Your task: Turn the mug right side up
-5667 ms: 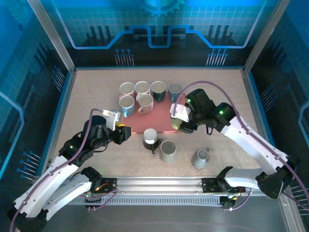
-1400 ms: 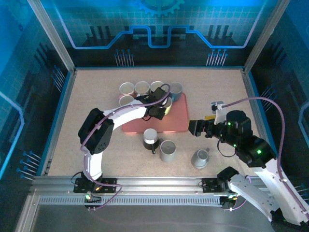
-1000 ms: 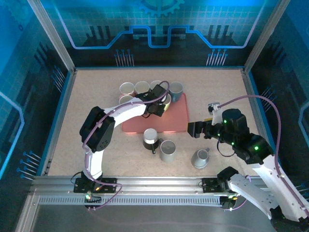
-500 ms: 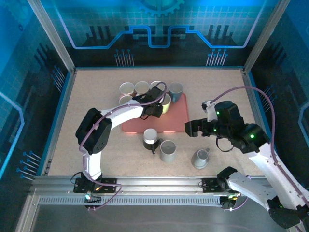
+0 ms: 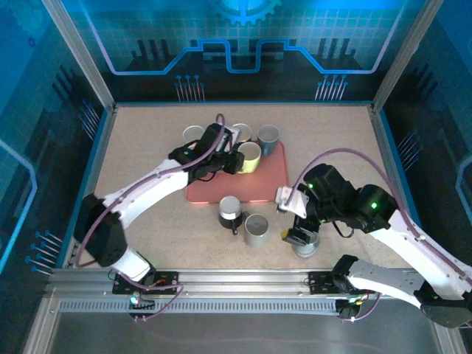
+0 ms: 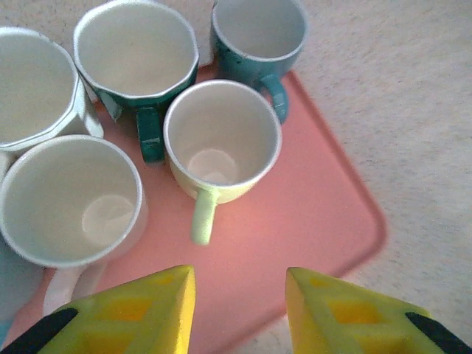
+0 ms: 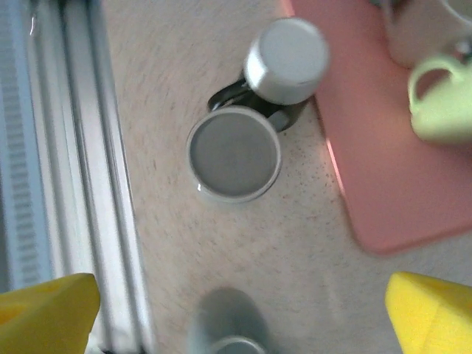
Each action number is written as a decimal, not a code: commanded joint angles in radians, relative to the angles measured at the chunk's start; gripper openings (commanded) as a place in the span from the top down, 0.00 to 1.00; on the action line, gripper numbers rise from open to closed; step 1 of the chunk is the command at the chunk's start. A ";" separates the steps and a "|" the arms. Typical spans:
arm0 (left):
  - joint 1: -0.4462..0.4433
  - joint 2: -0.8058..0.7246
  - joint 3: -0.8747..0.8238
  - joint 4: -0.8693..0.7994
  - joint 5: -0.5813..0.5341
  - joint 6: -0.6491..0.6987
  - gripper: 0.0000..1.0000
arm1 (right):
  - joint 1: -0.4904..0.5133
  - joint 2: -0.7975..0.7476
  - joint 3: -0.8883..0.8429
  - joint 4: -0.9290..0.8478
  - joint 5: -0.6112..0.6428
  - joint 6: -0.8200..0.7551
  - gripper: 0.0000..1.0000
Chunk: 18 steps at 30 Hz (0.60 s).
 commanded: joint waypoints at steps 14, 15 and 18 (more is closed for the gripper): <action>0.000 -0.537 -0.396 -0.048 0.032 -0.036 0.56 | 0.082 0.286 -0.073 -0.187 0.278 -0.728 0.00; -0.001 -0.543 -0.404 -0.046 0.028 -0.035 0.57 | 0.082 0.291 -0.087 -0.181 0.282 -0.714 0.00; -0.001 -0.552 -0.416 -0.030 0.031 -0.037 0.56 | 0.078 0.295 -0.146 -0.154 0.298 -0.684 0.00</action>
